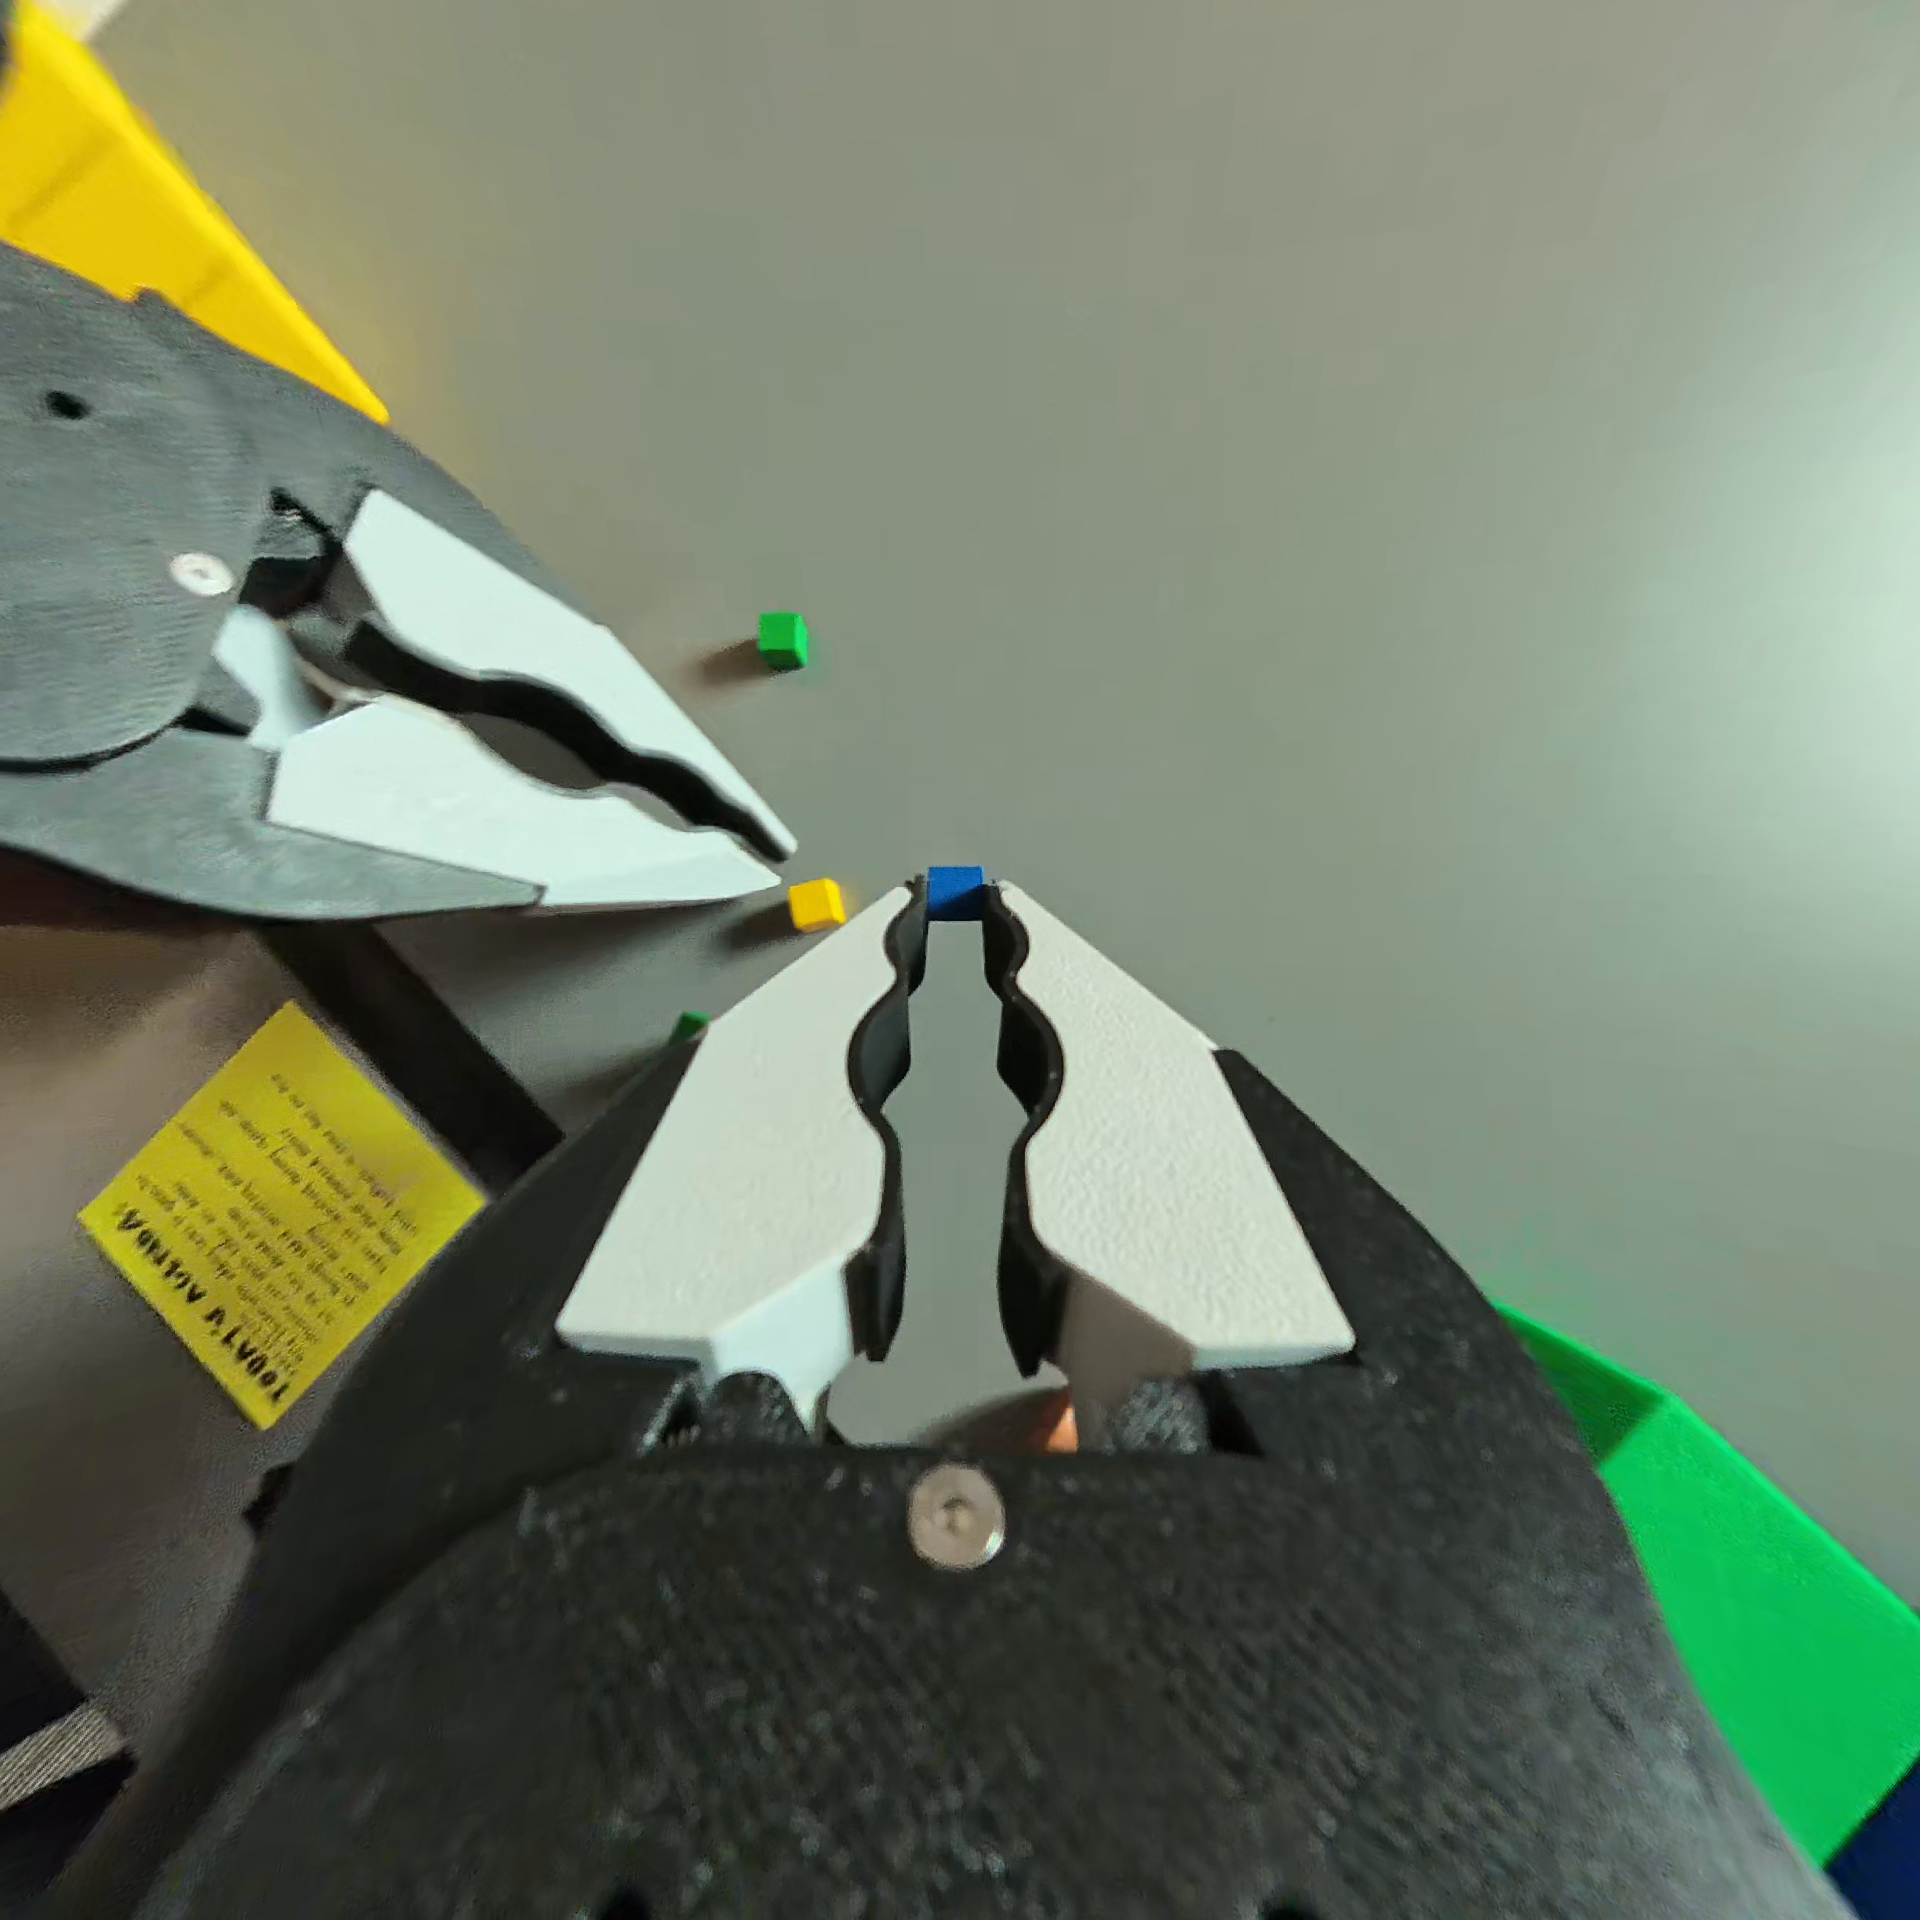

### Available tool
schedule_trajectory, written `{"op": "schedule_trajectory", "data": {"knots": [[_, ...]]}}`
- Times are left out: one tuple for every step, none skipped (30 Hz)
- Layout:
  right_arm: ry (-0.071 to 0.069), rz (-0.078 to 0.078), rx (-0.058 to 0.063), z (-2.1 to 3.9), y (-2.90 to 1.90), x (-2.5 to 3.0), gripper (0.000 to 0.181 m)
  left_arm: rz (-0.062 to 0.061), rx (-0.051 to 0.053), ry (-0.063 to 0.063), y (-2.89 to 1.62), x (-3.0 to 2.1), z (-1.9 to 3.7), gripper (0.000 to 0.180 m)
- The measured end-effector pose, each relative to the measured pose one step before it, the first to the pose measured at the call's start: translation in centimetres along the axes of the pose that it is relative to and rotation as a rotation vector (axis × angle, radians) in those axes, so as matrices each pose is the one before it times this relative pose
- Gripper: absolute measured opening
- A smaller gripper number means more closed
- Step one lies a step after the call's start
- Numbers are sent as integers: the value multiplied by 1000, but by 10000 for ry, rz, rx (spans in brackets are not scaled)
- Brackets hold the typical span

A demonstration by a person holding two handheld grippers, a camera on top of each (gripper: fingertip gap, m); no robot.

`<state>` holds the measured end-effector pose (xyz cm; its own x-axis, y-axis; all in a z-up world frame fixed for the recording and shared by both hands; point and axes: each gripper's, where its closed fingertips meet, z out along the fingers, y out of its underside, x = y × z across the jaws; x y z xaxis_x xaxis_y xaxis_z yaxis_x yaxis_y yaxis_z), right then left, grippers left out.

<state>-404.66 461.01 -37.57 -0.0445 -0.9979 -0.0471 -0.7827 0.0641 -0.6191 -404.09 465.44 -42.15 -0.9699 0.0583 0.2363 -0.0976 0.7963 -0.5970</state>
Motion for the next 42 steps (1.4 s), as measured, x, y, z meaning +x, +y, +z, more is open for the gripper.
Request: {"op": "schedule_trajectory", "data": {"knots": [[-18,-49,96,-693,57,-477,9,-22,32,37,-29,63,-57,0],[-21,-71,68,-604,113,-505,9,-14,46,58,-79,120,0,5],[-31,-86,33,-500,157,-530,9,3,42,57,-110,140,51,9],[-42,-101,-5,-399,190,-516,9,29,32,57,-111,163,96,14],[-35,-116,-40,-289,213,-487,9,43,21,38,-131,151,127,15],[-34,-125,-76,-171,257,-429,9,69,6,49,-118,172,144,17],[-62,-120,-117,-64,301,-420,9,69,-23,35,-84,153,198,18],[-85,-111,-149,15,343,-406,9,58,-49,-30,-26,49,207,19],[-69,-108,-147,67,307,-355,9,52,-69,-80,22,-46,217,18],[-37,-110,-103,68,217,-269,9,44,-12,-137,-58,-144,153,15],[-29,-95,-53,55,109,-230,9,45,-18,-140,-44,-171,70,12],[-47,-53,-23,66,26,-224,9,12,-38,-131,2,-193,38,9],[-56,-20,-9,69,-20,-208,9,-4,-20,5,-17,-9,-9,8],[-33,-24,-2,63,-49,-153,9,-46,-11,1,27,-33,-34,8],[-9,-37,-6,75,-46,-99,9,-52,-11,-23,68,-75,-82,8],[-9,-32,-11,76,-47,-81,9,-52,12,-36,64,-94,-127,8],[-21,-14,-11,84,-25,-90,9,-47,25,-35,48,-75,-178,8],[-27,5,-26,97,14,-82,9,-49,22,-42,34,-69,-201,8],[-26,13,-43,125,67,-75,9,-51,31,-25,1,-14,-236,8],[-28,14,-51,126,120,-69,9,-46,42,0,-13,28,-240,8],[-28,10,-58,146,146,-66,9,-38,42,-12,-25,37,-236,8],[-15,-3,-56,138,158,-60,9,-39,33,-17,-14,30,-243,8],[10,-23,-47,123,141,-12,9,-42,35,-4,-16,67,-225,8],[26,-26,-31,88,98,10,9,-43,47,10,-39,92,-237,8],[12,-3,-2,73,37,-8,9,-38,58,7,-60,96,-236,8],[-5,17,26,33,-40,-27,9,-34,59,2,-77,89,-236,8],[3,10,42,9,-99,-23,9,-36,57,11,-74,112,-236,8],[17,-8,45,-11,-107,-1,9,-31,60,19,-92,133,-233,8],[22,-20,33,1,-101,7,9,-21,59,18,-94,122,-220,8],[15,-17,14,18,-66,7,9,-10,50,14,-90,116,-204,8],[10,-7,-4,51,-20,14,9,0,38,20,-88,134,-181,8],[11,8,-14,53,16,34,11,1,22,29,-70,139,-150,8],[8,33,-17,59,43,42,16,10,24,41,-79,159,-140,8],[10,66,-17,1,55,56,21,28,29,48,-98,172,-149,8],[9,87,4,-71,28,55,23,47,26,33,-107,160,-147,8],[2,78,53,-171,-2,21,24,67,29,23,-130,149,-164,8],[16,66,87,-253,-4,31,25,91,35,23,-128,162,-160,8],[27,68,92,-282,49,32,25,103,26,47,-110,197,-170,8],[23,78,78,-296,138,28,26,109,24,80,-110,236,-156,8],[21,92,45,-283,232,20,26,108,28,134,-132,323,-150,8],[21,97,14,-261,331,12,26,94,23,155,-129,345,-156,8],[36,83,3,-262,388,27,26,79,-7,123,-113,295,-142,8]]}}
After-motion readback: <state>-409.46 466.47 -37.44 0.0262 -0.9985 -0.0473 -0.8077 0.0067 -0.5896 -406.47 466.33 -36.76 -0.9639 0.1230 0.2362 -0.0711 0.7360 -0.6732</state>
